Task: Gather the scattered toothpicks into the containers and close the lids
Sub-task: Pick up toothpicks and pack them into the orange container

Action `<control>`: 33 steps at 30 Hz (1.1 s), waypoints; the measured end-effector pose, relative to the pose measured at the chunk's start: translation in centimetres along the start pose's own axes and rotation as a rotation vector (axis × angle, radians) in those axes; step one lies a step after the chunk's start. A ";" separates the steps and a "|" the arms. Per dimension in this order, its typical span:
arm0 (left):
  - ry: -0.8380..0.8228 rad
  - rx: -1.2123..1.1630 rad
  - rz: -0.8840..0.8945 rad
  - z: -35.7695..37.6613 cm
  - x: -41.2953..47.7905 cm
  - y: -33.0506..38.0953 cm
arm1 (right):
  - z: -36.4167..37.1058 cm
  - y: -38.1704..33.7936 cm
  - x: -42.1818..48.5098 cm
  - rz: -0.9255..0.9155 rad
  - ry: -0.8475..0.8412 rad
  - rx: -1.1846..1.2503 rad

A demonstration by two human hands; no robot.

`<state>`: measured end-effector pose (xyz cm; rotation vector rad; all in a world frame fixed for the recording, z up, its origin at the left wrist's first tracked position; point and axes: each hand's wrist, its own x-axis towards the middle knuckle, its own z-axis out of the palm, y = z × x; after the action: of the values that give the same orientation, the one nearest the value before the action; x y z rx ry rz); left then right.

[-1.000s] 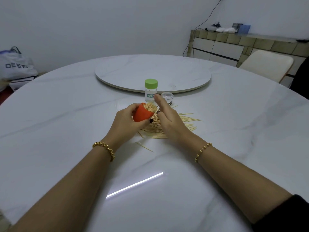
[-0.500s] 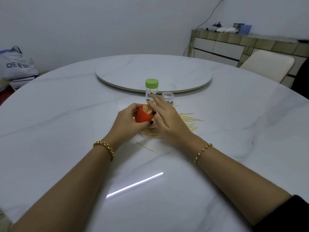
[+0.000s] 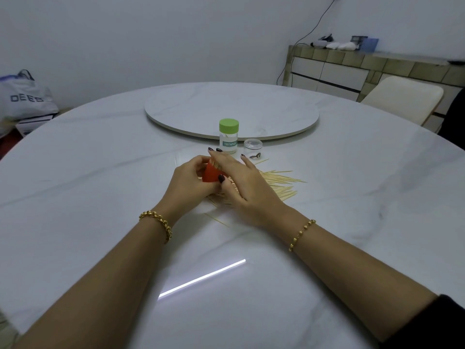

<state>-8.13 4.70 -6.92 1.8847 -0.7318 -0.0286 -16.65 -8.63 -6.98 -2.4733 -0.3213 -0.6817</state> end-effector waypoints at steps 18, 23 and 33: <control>0.015 0.033 -0.020 -0.1 0.2 -0.3 | -1.4 4.7 0.0 0.378 -0.097 -0.341; 0.019 0.048 -0.019 -0.1 0.3 -0.4 | -1.3 4.6 0.0 0.347 -0.082 -0.427; 0.002 0.050 -0.022 -0.1 0.2 -0.3 | -1.4 5.3 0.1 0.353 0.056 -0.450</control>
<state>-7.79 4.78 -7.12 1.9405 -0.7165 -0.0220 -15.23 -13.74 -8.24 -2.8178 0.3211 -0.7279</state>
